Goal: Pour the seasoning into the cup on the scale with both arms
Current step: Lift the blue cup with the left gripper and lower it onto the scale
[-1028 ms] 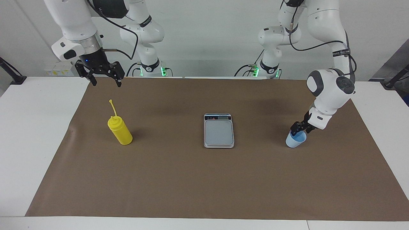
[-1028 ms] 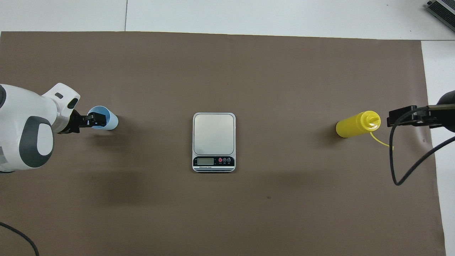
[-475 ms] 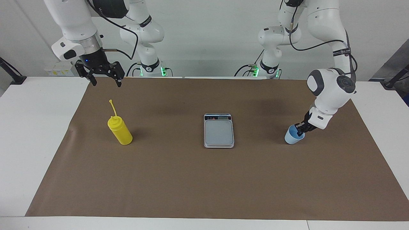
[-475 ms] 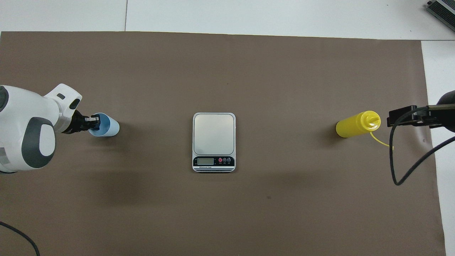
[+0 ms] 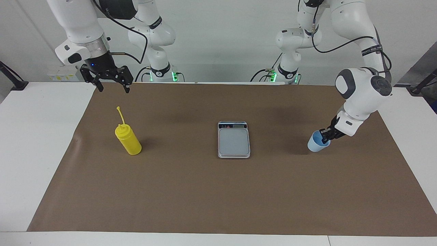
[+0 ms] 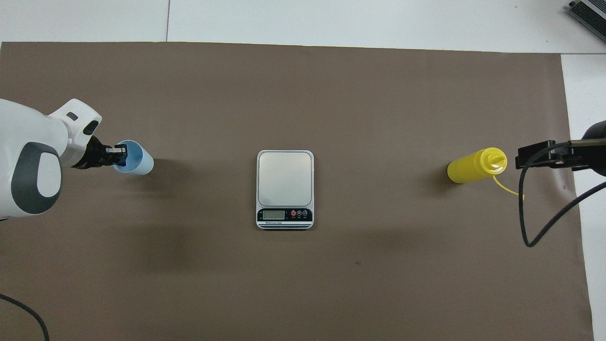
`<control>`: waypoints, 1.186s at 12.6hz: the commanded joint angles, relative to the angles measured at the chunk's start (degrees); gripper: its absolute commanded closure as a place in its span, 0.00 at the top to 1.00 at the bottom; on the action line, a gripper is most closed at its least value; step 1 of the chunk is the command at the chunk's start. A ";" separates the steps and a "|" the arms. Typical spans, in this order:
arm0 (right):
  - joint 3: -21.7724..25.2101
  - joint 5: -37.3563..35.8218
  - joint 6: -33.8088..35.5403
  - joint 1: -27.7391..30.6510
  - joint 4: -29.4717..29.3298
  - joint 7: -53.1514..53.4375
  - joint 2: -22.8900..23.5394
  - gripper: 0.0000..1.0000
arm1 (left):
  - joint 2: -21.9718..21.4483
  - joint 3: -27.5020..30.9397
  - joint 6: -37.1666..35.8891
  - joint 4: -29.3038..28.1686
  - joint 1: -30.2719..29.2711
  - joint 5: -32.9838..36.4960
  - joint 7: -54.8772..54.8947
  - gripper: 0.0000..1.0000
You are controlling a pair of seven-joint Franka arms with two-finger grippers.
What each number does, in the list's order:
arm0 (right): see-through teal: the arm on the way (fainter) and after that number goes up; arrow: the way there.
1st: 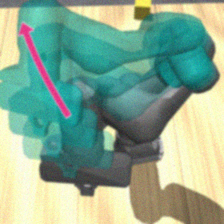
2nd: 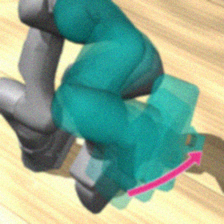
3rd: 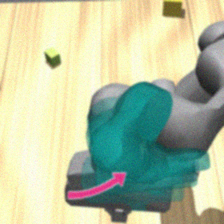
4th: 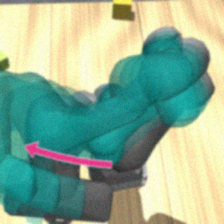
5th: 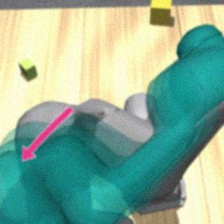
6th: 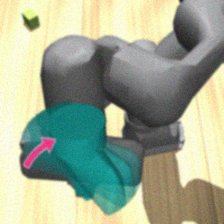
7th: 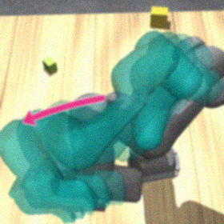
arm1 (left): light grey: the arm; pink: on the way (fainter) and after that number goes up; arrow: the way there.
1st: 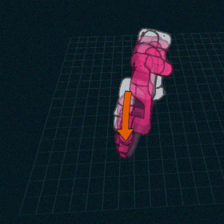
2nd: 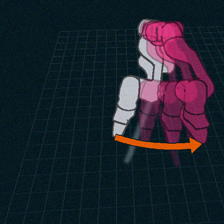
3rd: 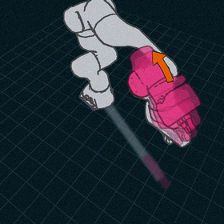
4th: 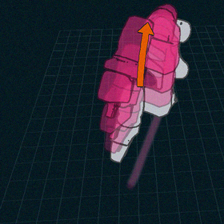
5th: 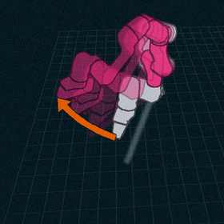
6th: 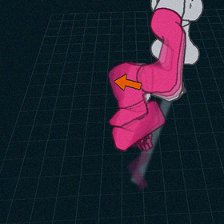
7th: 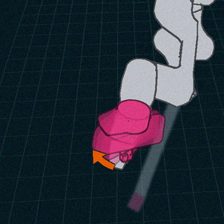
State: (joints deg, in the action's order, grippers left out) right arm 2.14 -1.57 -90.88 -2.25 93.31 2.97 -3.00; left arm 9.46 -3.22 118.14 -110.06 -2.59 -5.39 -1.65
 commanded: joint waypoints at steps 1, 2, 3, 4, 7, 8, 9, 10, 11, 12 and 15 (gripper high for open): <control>-0.29 0.61 0.18 0.58 1.26 -0.95 -1.13 1.00 | -1.37 -0.47 -8.43 5.27 0.56 0.03 1.04 0.00; -0.29 0.69 0.18 0.58 1.26 -0.95 -1.13 1.00 | -2.16 -0.73 -9.93 5.81 1.00 0.03 0.95 0.00; -0.29 0.70 0.18 0.58 1.26 -0.95 -1.13 1.00 | -3.65 -0.91 -10.38 5.65 1.96 0.03 0.60 0.00; -0.29 0.70 0.18 0.58 1.26 -0.95 -1.22 1.00 | -4.44 -0.91 -11.17 5.56 3.10 0.03 0.51 0.00; -0.29 0.70 0.18 0.58 1.26 -0.95 -1.22 1.00 | -5.07 -1.00 -11.01 6.17 9.33 1.60 -6.92 0.00; -0.29 0.61 0.18 0.58 1.26 -0.95 -1.13 1.00 | -5.07 -1.09 -10.05 6.17 12.05 3.00 -11.05 0.00; -0.29 0.69 0.18 0.58 1.18 -0.95 -1.13 1.00 | -5.07 -1.09 -7.86 5.91 14.25 3.02 -14.40 0.00; -0.29 0.70 0.18 0.58 1.26 -0.95 -1.13 1.00 | -4.81 -1.09 -6.45 5.73 16.54 3.02 -16.61 0.00; -0.29 0.70 0.18 0.58 1.26 -0.95 -1.13 1.00 | -4.11 -1.09 -4.78 5.99 18.82 3.11 -19.67 0.00; -0.29 0.70 0.18 0.58 1.26 -0.95 -1.13 1.00 | -3.40 -1.09 -1.20 5.65 20.76 3.11 -23.27 0.00; -0.29 0.61 0.18 0.58 1.26 -0.95 -1.22 1.00 | -0.42 -1.09 1.12 6.69 25.07 3.45 -28.20 0.00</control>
State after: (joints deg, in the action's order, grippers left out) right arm 2.14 -1.57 -90.88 -2.25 93.31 2.97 -3.00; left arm 6.86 -5.20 117.50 -104.27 20.01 -3.52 -26.41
